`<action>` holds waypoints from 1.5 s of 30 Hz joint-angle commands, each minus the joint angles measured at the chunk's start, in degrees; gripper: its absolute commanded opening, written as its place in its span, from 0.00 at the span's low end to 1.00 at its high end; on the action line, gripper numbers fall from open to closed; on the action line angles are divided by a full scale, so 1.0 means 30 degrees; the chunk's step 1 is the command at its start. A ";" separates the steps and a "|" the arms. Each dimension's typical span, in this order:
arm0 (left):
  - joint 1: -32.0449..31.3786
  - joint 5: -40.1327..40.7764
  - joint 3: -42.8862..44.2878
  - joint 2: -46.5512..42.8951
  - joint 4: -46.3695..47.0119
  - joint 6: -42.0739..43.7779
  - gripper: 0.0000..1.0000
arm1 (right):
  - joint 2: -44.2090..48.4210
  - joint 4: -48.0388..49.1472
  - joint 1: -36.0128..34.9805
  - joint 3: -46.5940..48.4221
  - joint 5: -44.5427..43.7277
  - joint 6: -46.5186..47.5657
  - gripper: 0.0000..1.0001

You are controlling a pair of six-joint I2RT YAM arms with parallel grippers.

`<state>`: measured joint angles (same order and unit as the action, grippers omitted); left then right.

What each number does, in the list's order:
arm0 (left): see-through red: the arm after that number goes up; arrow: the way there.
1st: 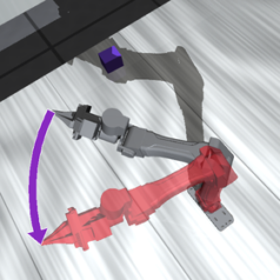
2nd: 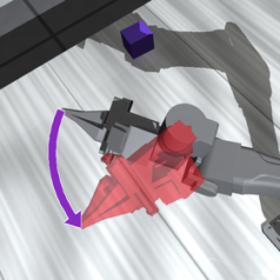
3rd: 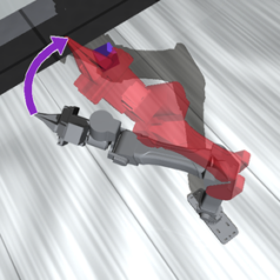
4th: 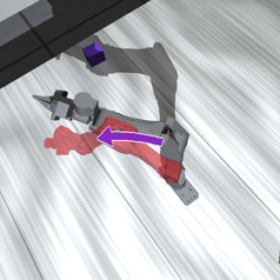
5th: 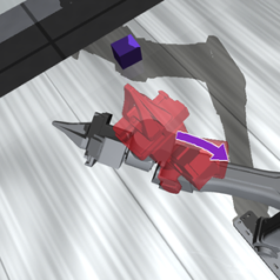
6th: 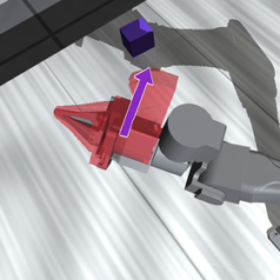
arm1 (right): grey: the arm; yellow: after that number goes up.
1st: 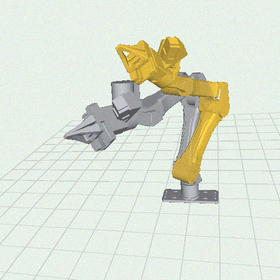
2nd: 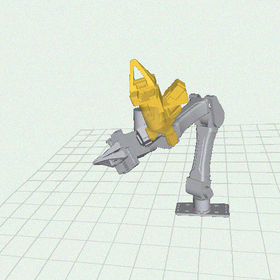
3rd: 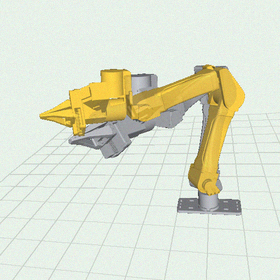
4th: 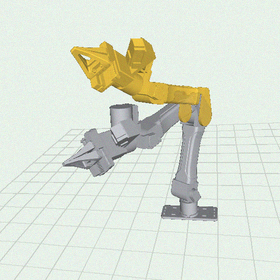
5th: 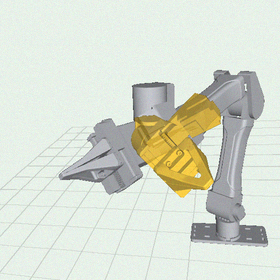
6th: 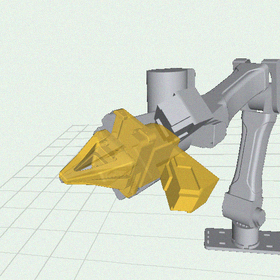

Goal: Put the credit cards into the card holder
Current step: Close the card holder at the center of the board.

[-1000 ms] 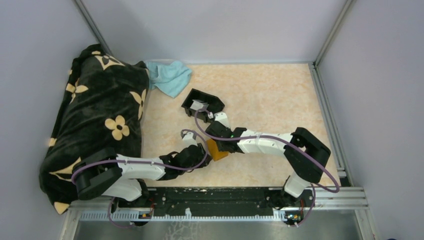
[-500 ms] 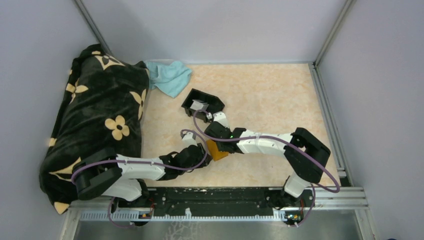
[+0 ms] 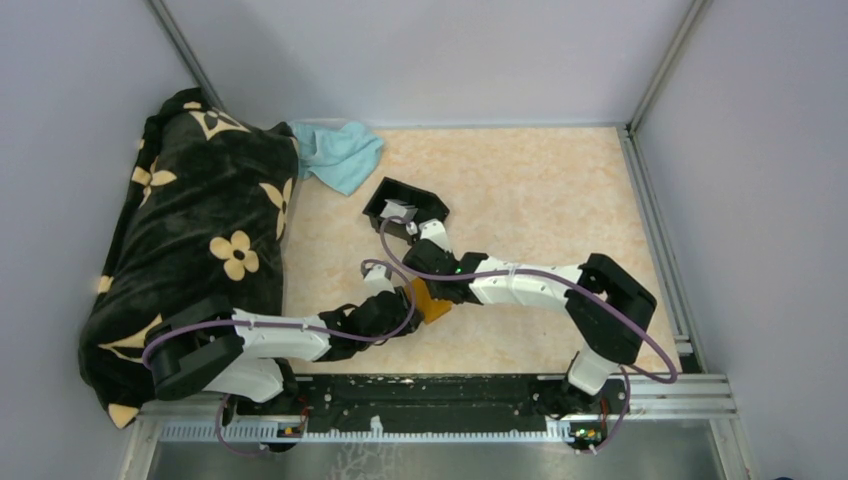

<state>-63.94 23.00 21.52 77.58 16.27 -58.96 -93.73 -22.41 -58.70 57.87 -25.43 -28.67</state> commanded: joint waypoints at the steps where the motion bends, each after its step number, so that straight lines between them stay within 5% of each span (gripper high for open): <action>1: -0.0073 0.0641 -0.0229 0.0315 -0.2375 0.0179 0.39 | -0.0707 0.0262 -0.0321 0.1146 -0.0087 0.0296 0.04; 11: 0.0057 0.3091 -0.0742 -0.1852 -0.3372 0.0402 0.37 | -0.0655 0.0050 -0.0349 0.1054 -0.0415 0.0357 0.01; 16: 0.0286 0.2590 -0.0615 -0.1433 -0.2840 0.1429 0.18 | -0.0614 -0.0072 -0.0448 0.1253 -0.0474 0.0438 0.01; 21: 0.0447 0.1794 0.0349 0.0100 -0.2714 0.2569 0.12 | -0.0617 -0.0146 -0.0586 0.1439 -0.0543 0.0488 0.01; 30: 0.0652 0.0876 0.1382 0.2687 -0.2250 0.3376 0.08 | -0.0623 -0.0345 -0.0825 0.1873 -0.0641 0.0556 0.00; 45: 0.0913 0.0660 0.0969 0.2443 -0.1828 0.3280 0.08 | -0.1640 -0.0449 -0.0827 0.1974 -0.1040 0.0737 0.00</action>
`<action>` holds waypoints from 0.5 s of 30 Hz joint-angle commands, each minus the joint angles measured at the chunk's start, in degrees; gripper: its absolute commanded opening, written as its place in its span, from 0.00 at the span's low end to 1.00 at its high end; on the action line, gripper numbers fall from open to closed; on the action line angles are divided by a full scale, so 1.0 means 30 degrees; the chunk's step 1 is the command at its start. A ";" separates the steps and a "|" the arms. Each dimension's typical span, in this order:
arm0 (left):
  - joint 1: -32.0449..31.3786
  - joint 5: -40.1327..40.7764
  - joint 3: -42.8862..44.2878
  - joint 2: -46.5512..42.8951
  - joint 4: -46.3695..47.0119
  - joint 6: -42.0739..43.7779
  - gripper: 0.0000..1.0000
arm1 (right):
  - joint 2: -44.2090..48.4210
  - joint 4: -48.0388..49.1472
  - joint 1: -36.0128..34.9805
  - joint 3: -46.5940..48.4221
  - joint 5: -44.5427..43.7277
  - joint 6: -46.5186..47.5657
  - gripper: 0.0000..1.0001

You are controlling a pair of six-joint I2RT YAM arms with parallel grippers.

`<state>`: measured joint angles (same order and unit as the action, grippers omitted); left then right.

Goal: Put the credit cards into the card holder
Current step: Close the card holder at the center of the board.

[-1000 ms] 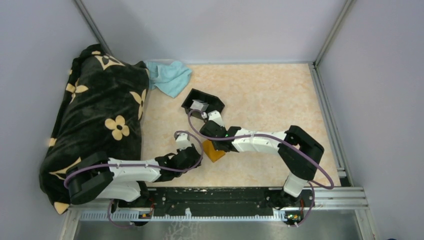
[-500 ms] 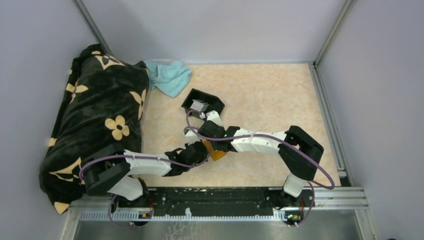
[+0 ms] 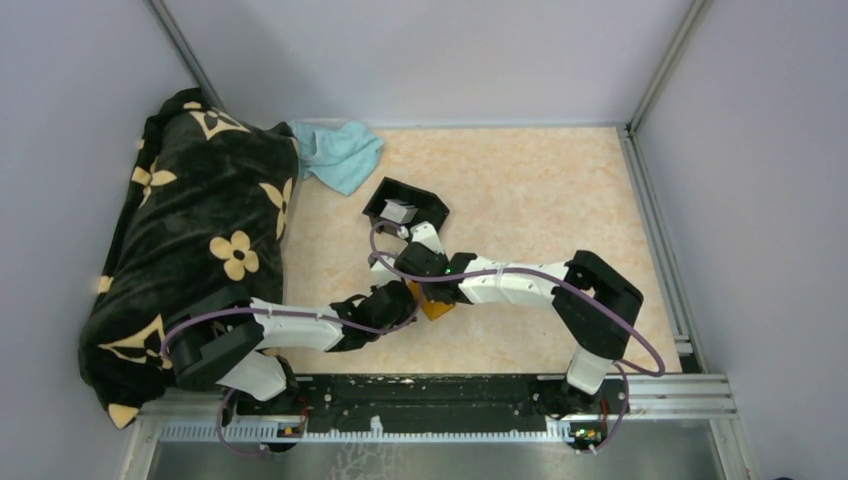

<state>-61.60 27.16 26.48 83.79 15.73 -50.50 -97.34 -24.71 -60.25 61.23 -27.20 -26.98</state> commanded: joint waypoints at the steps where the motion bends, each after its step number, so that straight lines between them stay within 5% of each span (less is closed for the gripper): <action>1: 0.0117 -0.0771 -0.0708 0.0372 -0.1618 0.0439 0.08 | -0.0518 0.0274 -0.0312 0.0898 -0.0527 0.0212 0.00; 15: 0.0115 -0.1123 -0.0795 0.0618 -0.1200 0.0319 0.08 | -0.1188 0.0268 -0.0312 0.0944 -0.0876 0.0214 0.04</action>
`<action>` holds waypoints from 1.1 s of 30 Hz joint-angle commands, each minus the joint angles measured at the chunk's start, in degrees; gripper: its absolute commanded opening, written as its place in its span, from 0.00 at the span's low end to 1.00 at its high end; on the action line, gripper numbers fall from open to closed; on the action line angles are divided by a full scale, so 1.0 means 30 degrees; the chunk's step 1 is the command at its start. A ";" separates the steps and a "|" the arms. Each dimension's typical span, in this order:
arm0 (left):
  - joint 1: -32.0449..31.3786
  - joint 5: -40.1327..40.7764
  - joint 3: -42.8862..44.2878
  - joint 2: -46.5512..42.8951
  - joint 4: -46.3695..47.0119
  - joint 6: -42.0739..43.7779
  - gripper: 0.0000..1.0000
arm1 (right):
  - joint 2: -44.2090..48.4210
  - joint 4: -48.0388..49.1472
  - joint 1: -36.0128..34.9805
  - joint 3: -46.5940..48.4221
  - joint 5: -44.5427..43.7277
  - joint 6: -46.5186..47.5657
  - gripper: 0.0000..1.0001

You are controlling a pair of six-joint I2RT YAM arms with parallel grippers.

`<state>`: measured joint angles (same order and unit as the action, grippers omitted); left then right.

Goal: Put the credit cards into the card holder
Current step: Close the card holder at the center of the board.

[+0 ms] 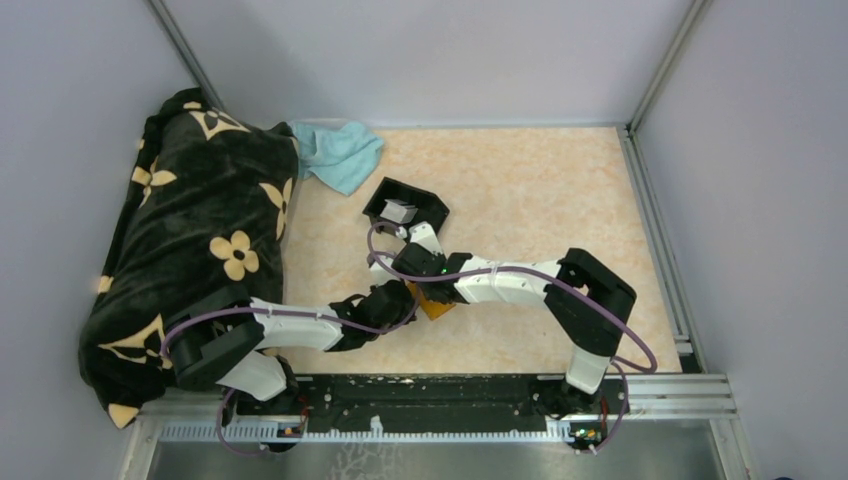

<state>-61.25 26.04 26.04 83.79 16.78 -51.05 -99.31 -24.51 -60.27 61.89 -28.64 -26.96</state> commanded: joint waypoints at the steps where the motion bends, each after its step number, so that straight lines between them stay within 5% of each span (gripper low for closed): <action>1: -0.0002 -0.0743 -0.0631 0.0658 -0.1523 0.0493 0.08 | -0.0586 0.0202 -0.0301 0.0735 -0.0416 0.0199 0.04; 22: 0.0027 -0.0862 -0.0413 0.1204 -0.0934 0.0430 0.08 | -0.1230 0.0256 -0.0457 0.0767 0.0090 0.0168 0.04; 33: 0.0083 -0.0922 -0.0387 0.1273 -0.0904 0.0351 0.09 | -0.1278 0.0072 -0.0650 0.0757 0.0062 -0.0064 0.13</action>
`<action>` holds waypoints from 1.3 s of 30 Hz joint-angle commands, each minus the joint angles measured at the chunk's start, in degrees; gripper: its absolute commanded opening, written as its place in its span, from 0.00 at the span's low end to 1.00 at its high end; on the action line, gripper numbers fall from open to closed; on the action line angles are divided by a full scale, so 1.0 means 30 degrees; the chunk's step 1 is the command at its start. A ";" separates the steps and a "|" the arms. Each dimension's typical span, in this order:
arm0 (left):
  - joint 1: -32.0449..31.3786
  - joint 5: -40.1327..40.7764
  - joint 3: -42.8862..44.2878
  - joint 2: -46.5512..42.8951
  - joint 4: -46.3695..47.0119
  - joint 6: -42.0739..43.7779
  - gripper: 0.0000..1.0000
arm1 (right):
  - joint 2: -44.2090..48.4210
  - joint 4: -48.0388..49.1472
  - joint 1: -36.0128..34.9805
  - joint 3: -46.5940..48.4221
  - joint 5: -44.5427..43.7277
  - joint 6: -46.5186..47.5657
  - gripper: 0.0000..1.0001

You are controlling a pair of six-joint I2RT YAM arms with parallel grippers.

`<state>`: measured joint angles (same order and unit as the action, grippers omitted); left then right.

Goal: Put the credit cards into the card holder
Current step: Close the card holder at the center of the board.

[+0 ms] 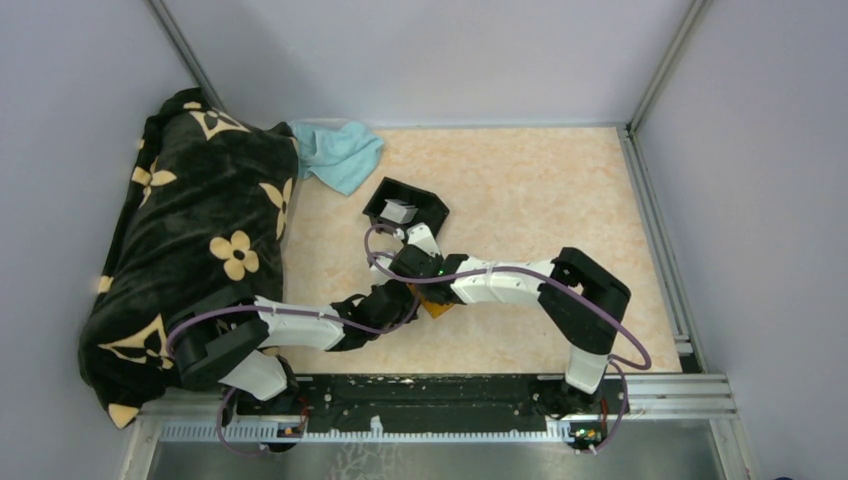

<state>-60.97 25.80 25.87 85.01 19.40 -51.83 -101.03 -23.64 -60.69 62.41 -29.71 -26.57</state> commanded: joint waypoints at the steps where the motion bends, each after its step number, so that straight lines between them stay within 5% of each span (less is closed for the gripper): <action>1: -0.0009 -0.0838 -0.0302 0.0871 -0.1779 0.0612 0.09 | -0.0667 -0.0234 -0.0535 0.0605 0.0402 -0.0193 0.14; 39: 0.0079 -0.1114 -0.0255 0.1186 -0.1379 0.0636 0.07 | -0.1778 -0.0306 -0.0675 0.1021 0.0879 -0.0233 0.00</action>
<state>-60.58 25.32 25.93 85.52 20.25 -52.49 -102.72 -24.84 -60.99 64.34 -30.68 -26.48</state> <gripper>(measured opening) 0.073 0.015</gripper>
